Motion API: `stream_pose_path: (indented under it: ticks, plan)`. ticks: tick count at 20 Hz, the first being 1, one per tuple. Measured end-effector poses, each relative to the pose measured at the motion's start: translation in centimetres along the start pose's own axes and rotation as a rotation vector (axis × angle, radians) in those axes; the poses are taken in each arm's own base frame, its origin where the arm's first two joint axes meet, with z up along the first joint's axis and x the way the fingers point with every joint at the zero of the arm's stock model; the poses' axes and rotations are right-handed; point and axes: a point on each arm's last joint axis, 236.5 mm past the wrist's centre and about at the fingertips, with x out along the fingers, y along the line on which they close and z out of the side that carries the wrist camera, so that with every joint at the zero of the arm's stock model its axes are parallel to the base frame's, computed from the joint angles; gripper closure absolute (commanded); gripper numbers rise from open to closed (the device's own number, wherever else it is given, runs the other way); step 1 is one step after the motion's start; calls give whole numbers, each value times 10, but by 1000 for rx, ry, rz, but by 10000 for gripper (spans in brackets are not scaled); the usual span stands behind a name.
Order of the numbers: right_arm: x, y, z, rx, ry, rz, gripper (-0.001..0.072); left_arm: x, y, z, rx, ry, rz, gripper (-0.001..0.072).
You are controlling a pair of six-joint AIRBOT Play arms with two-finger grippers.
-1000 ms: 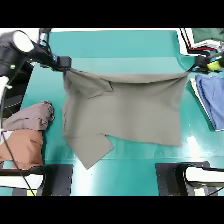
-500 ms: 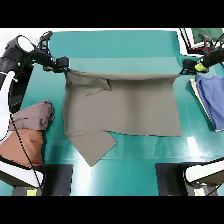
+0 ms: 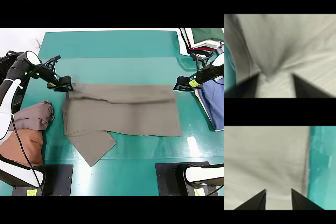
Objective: Fold the shirts.
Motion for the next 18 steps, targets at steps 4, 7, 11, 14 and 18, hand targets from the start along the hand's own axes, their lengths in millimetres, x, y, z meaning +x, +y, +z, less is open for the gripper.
stream_pose_path:
  ticks: [4,7,11,14,18]
  plan:
    - [-24,17,-5,-2,-41,43,358,-9,5,-28,-23,68,42,166]
    - [-54,38,-21,-45,-59,63,358,-22,5,-66,-26,73,78,165]
    - [-84,66,-43,-116,-111,76,358,-22,16,-149,-61,92,110,165]
    - [-94,77,-53,-145,-154,81,358,-11,24,-213,-117,125,109,165]
    - [-98,83,-57,-156,-173,87,358,11,7,-258,-212,136,-4,166]
